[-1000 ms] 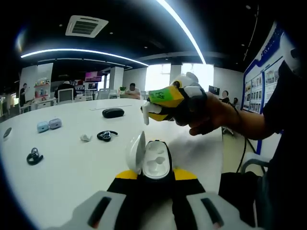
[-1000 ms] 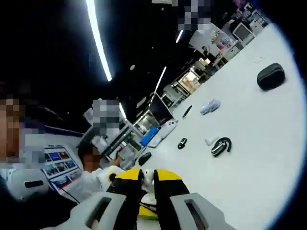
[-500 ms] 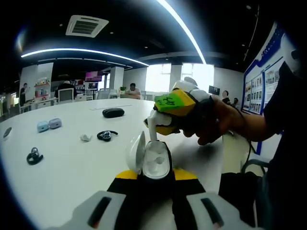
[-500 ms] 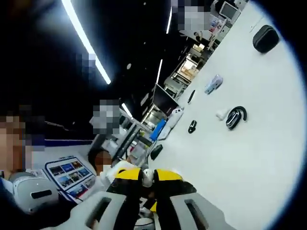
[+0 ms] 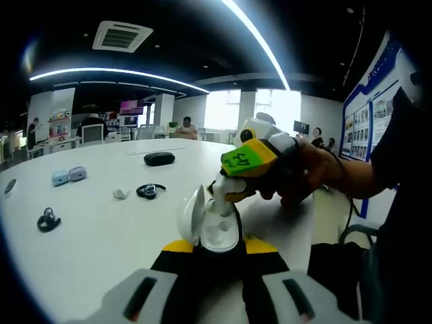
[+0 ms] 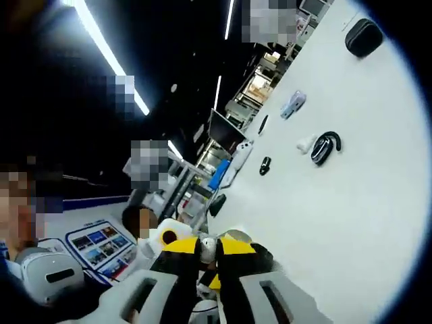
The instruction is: Pick up the earbuds from the table and place the earbuds into the earbud case
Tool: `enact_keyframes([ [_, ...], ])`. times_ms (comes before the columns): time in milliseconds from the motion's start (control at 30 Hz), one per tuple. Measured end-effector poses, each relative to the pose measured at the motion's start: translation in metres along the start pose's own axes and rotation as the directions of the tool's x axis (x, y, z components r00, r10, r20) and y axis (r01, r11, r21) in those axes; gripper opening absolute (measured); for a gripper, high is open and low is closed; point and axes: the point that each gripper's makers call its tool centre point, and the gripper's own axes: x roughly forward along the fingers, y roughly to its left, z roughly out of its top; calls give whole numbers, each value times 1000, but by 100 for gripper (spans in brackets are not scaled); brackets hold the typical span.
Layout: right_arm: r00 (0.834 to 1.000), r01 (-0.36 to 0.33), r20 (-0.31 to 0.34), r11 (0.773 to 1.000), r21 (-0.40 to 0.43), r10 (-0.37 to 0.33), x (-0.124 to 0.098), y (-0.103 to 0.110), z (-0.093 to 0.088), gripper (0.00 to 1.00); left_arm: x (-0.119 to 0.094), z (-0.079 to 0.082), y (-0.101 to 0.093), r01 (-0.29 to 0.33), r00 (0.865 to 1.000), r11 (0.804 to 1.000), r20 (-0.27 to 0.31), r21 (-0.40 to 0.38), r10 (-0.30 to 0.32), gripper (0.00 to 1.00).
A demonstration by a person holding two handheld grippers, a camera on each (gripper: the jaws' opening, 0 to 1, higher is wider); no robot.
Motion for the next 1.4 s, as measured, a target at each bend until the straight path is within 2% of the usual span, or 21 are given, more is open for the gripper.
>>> enact_keyframes([
  [567,1000,-9,-29,999,52,11,-4,-2,0,10,0,0,0,2,1000,1000,1,-2,-2,25],
  [767,999,3,-36,1000,24,-2,-6,-2,3,10,0,0,0,2,1000,1000,0,-3,-2,25],
  [867,999,21,-49,1000,-18,-22,-7,-4,5,10,0,0,0,2,1000,1000,0,-3,-2,25],
  [1000,998,22,-66,999,-23,-24,-8,-5,5,10,0,0,0,3,1000,1000,0,-3,-3,25],
  [1100,998,-14,-64,1000,22,15,-5,0,4,10,1,0,0,3,1000,1000,0,-3,-3,25],
  [1200,996,-34,-87,999,30,36,3,4,-2,10,1,0,1,2,1000,1000,0,-3,-2,25],
  [1400,995,-34,-95,999,36,37,3,1,-1,10,1,0,1,2,1000,1000,0,-3,-2,25],
])
